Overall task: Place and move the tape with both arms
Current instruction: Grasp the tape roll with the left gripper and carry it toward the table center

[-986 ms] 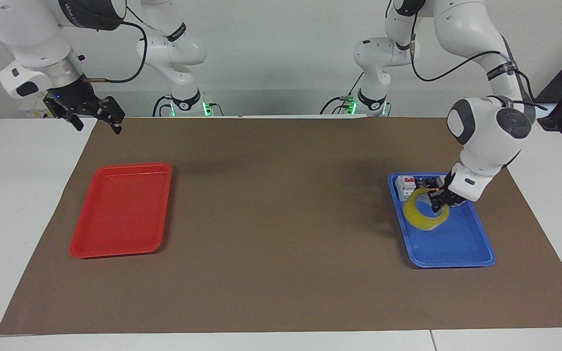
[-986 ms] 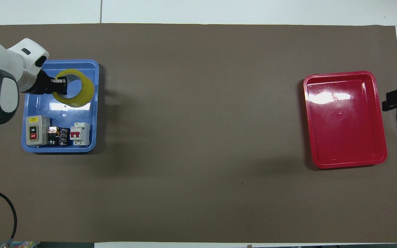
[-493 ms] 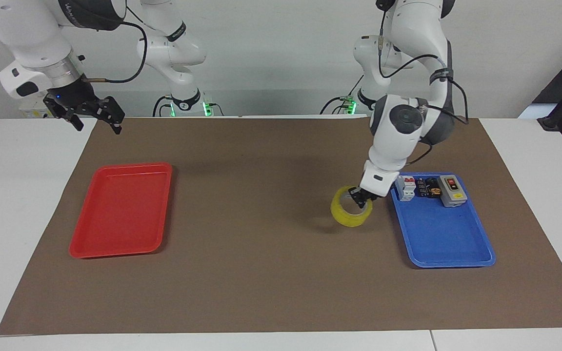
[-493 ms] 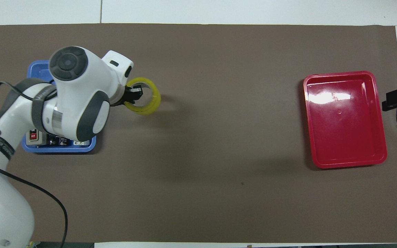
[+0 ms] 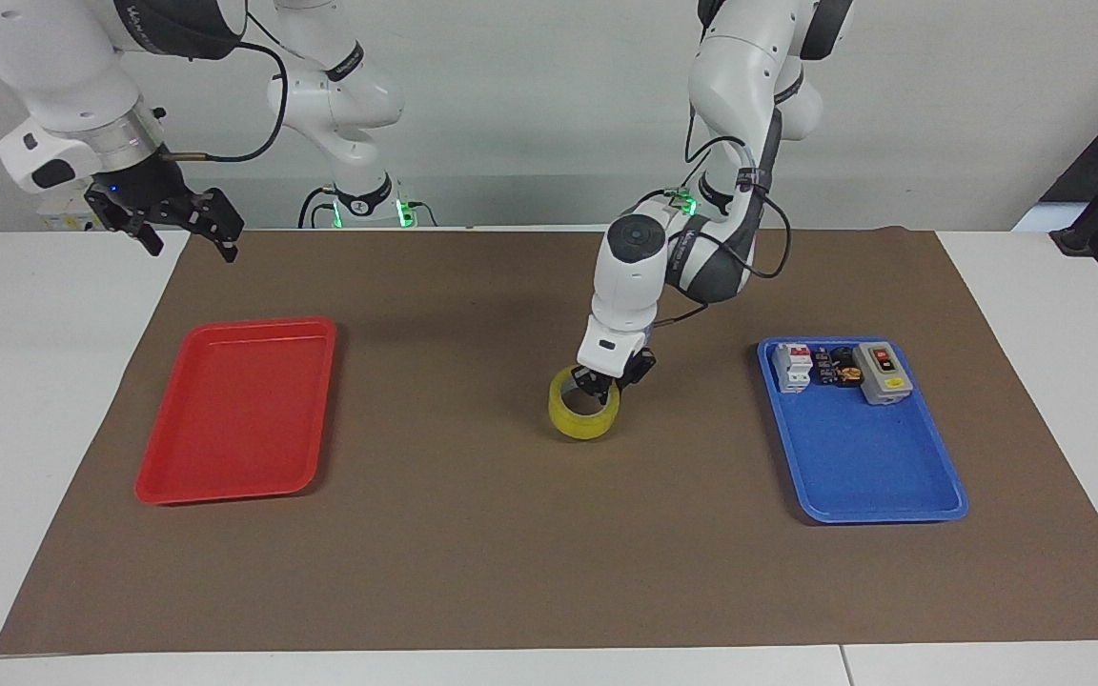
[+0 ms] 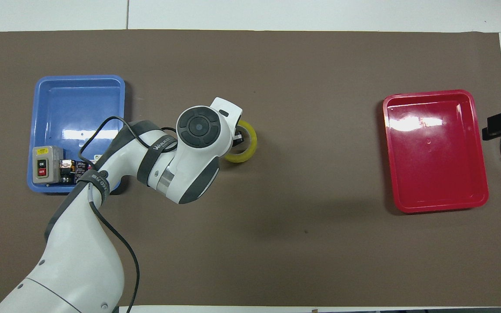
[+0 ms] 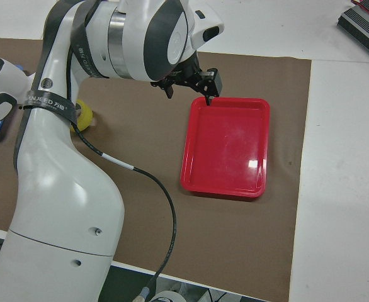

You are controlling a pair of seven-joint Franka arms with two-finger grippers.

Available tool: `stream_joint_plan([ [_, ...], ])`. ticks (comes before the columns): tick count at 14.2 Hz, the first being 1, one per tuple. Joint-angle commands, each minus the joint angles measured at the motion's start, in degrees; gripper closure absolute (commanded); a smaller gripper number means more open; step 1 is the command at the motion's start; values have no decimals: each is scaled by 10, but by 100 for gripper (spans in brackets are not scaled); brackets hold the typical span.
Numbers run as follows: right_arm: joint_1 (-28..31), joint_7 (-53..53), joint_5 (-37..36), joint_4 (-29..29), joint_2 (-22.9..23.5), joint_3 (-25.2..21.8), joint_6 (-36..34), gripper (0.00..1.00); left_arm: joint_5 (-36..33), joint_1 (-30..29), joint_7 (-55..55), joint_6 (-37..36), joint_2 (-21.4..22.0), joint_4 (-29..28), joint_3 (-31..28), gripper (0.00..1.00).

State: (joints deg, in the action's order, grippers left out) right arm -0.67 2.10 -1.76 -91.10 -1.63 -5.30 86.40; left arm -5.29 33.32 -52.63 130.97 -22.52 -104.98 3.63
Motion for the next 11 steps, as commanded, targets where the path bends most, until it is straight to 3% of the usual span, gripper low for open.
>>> stream_joint_plan([
  [1,2,-13,2,-9,-9,0,-2,0,-17,24,-18,11,-9,8,-11,100],
  [8,2,-13,3,-9,-9,0,-2,0,-17,42,-26,33,-16,6,-9,100],
  [9,2,-13,3,-9,-9,0,-2,0,-17,43,-26,30,-16,4,-8,90],
  [10,3,-12,2,-9,-9,0,-2,0,-17,51,-26,29,-16,3,-9,57],
  [11,7,-12,2,-9,-9,-1,-3,0,-17,52,-25,28,-16,3,-9,18],
])
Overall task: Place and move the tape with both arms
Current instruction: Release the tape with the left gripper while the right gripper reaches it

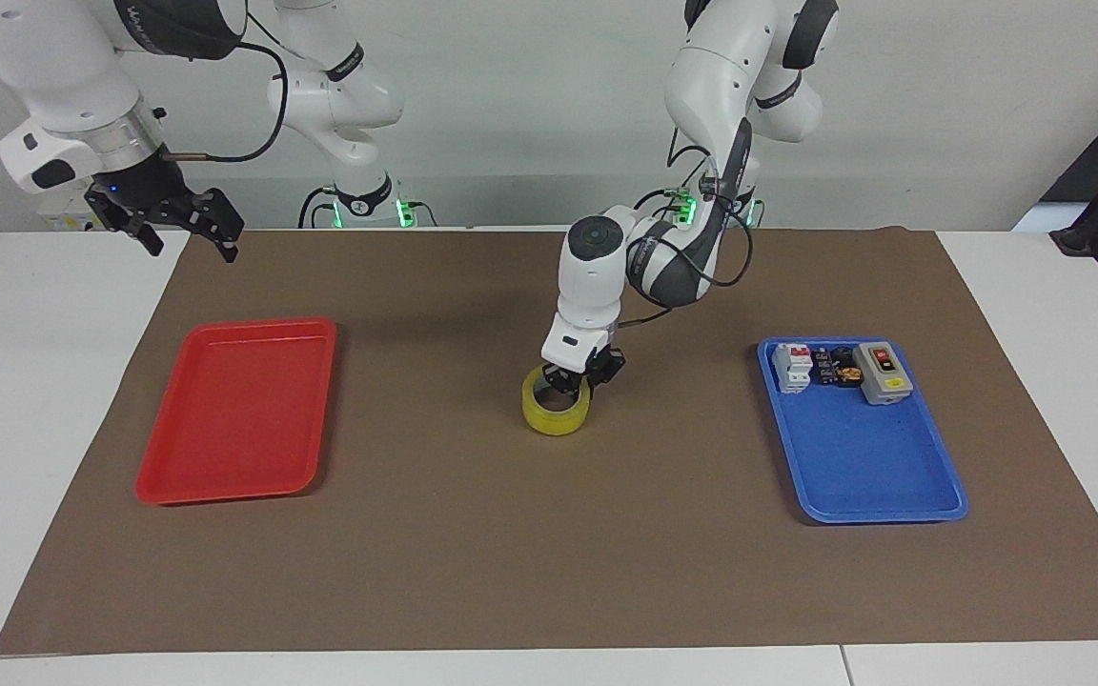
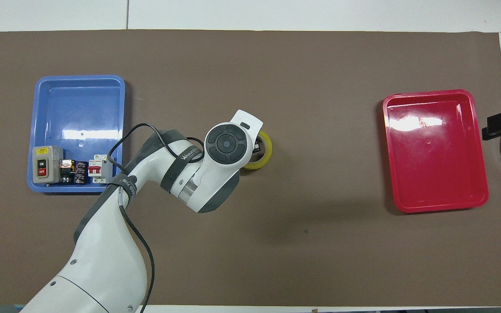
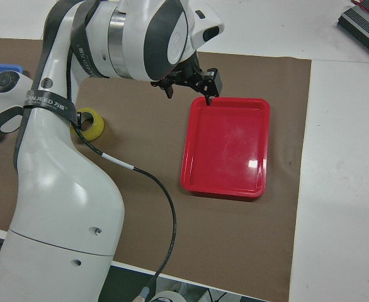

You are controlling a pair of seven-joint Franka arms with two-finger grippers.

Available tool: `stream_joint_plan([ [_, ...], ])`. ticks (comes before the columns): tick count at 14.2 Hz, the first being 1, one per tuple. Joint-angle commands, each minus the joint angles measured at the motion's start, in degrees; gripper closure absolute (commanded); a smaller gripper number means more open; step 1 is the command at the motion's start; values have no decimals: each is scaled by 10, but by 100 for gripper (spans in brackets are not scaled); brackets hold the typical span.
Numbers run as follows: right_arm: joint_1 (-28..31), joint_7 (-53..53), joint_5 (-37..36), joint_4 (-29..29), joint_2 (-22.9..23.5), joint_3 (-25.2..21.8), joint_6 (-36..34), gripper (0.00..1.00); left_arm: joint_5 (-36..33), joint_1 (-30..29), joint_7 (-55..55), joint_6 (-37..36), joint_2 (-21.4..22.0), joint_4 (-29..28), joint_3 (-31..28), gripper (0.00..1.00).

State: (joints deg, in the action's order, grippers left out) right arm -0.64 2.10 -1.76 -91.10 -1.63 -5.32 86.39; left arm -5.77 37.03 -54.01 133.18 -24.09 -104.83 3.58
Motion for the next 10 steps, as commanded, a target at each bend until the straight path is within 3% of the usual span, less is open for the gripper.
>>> stream_joint_plan([
  [1,8,-14,2,-10,-10,0,-3,0,-13,15,-10,6,1,1,-9,0],
  [3,4,-15,2,-11,-10,0,-5,0,-12,9,-8,-15,21,1,-9,0],
  [5,-1,-12,18,-8,-7,1,9,0,-12,-26,5,-66,74,-4,-9,0],
  [7,-26,-8,51,-11,-6,4,27,0,-10,-72,89,-112,130,-18,-9,0],
  [10,-95,33,52,-15,-4,4,54,0,17,-149,217,-158,174,-9,-8,0],
])
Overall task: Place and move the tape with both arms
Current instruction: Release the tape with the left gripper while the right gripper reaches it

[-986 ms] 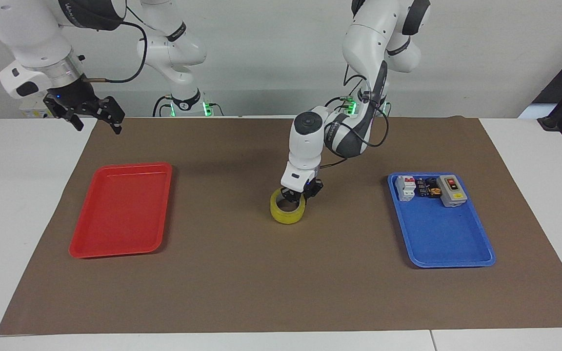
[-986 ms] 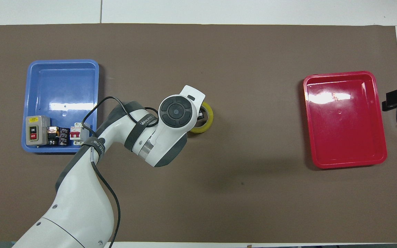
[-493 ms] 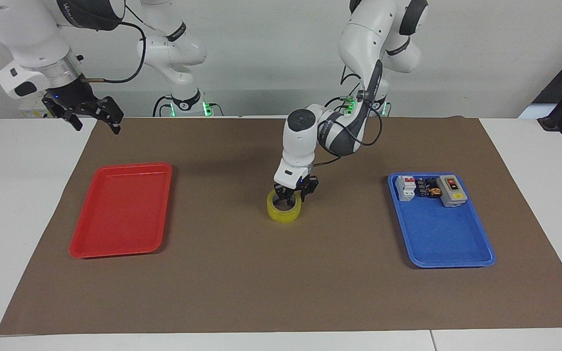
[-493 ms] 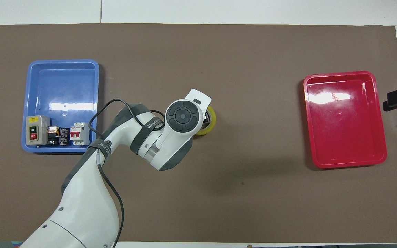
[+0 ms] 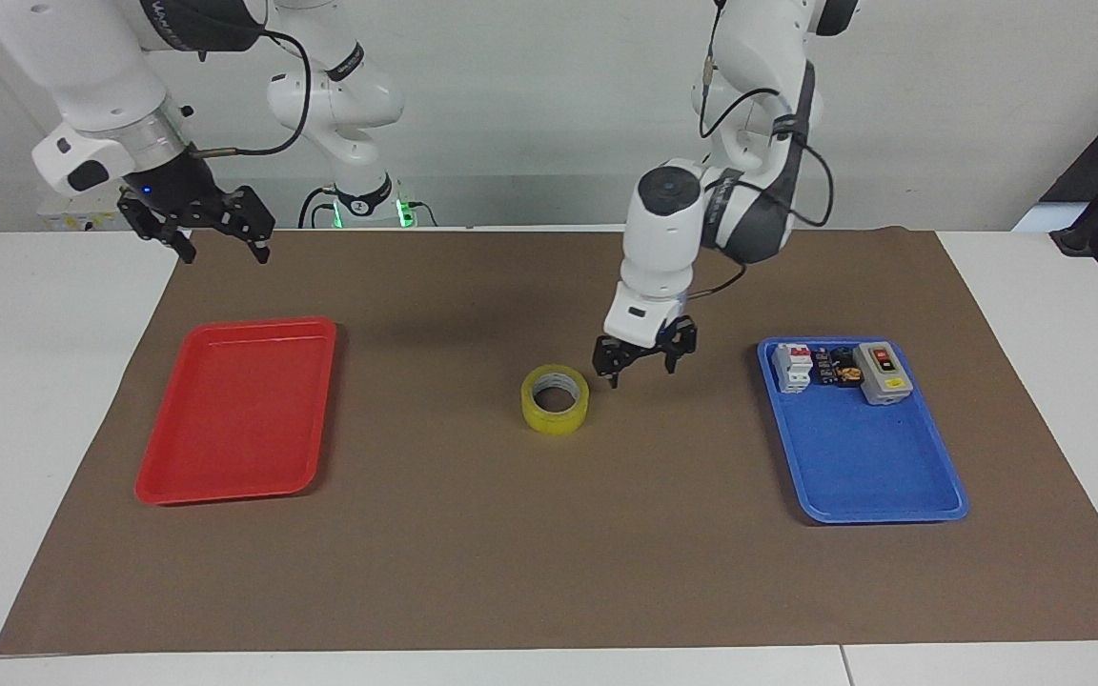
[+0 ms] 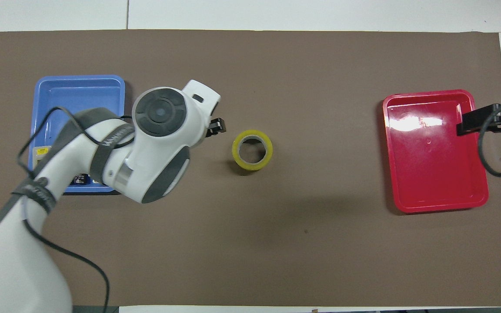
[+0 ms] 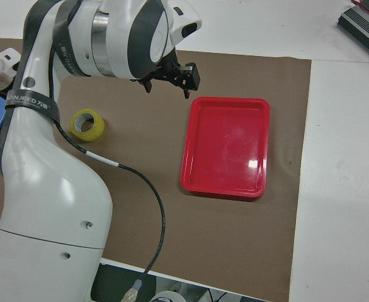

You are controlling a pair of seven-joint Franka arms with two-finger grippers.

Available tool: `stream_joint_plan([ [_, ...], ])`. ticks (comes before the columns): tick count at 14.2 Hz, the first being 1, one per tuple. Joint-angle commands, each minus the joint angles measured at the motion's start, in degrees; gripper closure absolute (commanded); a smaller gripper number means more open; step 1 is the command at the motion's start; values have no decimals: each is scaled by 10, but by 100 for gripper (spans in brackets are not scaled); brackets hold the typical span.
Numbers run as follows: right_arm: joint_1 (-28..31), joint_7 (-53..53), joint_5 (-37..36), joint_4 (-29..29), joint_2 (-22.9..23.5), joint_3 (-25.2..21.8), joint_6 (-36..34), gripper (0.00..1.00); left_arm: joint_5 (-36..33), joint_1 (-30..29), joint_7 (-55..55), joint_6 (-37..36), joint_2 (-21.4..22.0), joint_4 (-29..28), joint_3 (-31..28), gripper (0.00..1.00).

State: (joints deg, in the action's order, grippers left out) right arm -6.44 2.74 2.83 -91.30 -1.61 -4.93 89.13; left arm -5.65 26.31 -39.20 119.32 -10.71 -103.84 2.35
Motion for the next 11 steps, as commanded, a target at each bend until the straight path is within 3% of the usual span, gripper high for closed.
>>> stream_joint_plan([
  [1,-71,57,6,-13,3,0,43,0,34,-67,106,-21,54,-19,5,0],
  [4,-160,134,5,0,50,0,93,0,55,-123,200,-70,71,2,2,0],
  [7,-241,215,3,37,137,0,173,0,55,-179,297,-166,70,63,-1,0],
  [11,-255,228,4,22,207,2,260,0,54,-220,346,-240,64,129,-2,0],
])
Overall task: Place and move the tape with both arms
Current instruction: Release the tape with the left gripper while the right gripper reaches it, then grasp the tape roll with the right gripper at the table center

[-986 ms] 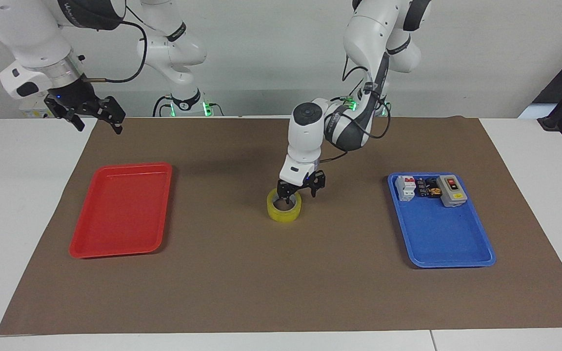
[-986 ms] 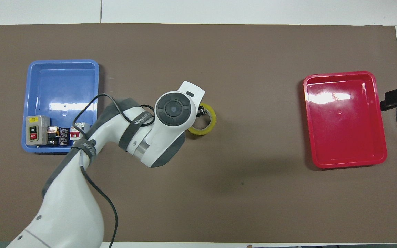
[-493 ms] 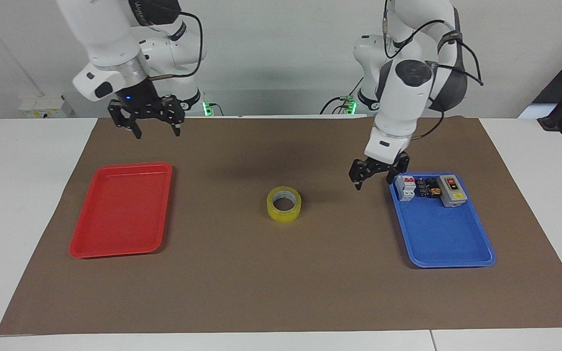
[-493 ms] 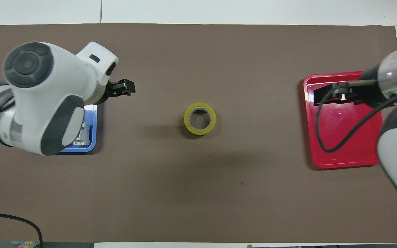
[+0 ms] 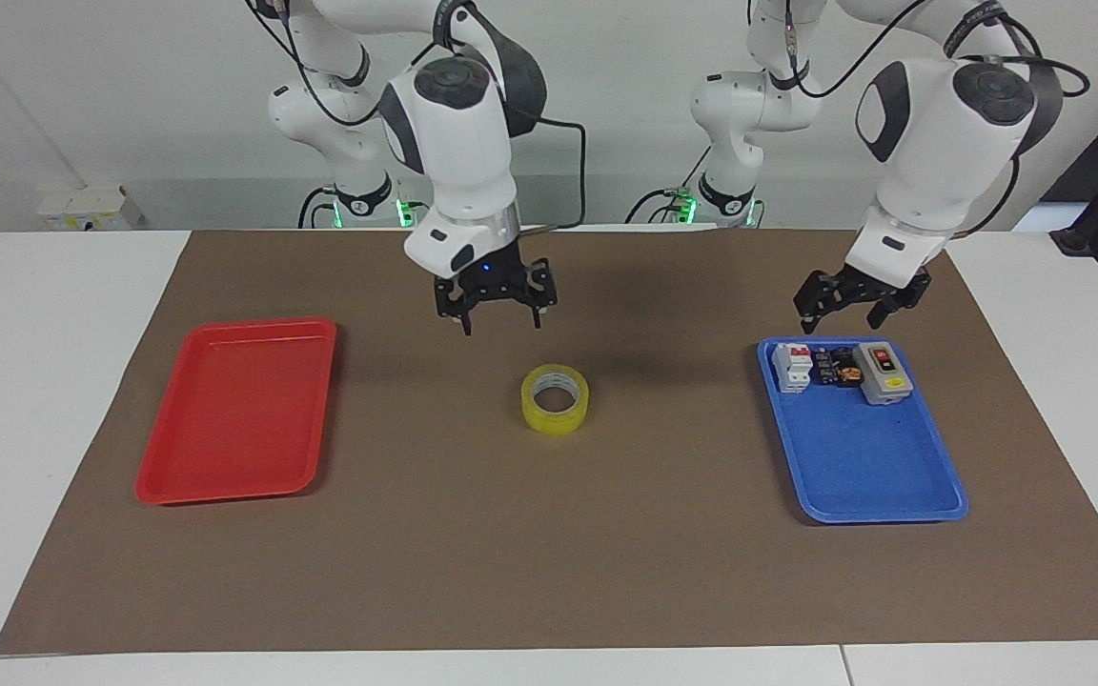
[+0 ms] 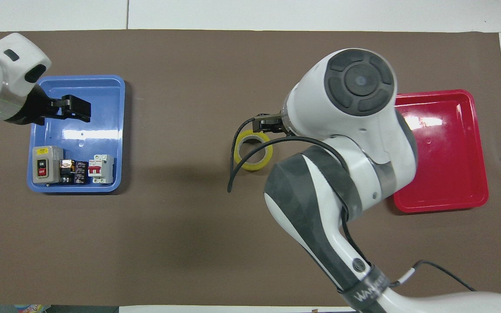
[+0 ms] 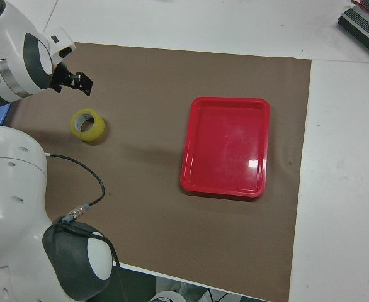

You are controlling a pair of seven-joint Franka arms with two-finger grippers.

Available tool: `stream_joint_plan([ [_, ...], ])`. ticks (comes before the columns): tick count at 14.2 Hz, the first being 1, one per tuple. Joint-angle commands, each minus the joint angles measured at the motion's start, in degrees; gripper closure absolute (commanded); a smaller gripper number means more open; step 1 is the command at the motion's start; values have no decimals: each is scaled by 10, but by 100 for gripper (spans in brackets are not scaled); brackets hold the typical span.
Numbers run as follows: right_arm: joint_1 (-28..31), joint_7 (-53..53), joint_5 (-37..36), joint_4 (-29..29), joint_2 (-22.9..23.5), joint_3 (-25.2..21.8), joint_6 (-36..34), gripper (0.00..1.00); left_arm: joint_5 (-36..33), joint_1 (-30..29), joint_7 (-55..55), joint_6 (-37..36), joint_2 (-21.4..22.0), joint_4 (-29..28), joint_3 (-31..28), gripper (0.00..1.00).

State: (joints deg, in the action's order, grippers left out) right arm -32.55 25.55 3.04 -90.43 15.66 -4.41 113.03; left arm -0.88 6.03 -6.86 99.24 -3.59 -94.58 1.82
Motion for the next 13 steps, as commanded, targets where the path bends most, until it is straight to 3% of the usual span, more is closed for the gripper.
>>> stream_joint_plan([
  [1,5,1,2,10,56,-2,35,0,6,-23,26,-52,-9,47,4,0],
  [3,-6,2,4,-1,92,2,78,0,4,-36,33,-75,-12,69,4,0],
  [7,-8,3,4,-55,96,2,143,0,7,-52,40,-89,-14,75,4,0],
  [13,-8,2,30,-127,82,5,191,11,38,-65,40,-77,39,4,5,0],
])
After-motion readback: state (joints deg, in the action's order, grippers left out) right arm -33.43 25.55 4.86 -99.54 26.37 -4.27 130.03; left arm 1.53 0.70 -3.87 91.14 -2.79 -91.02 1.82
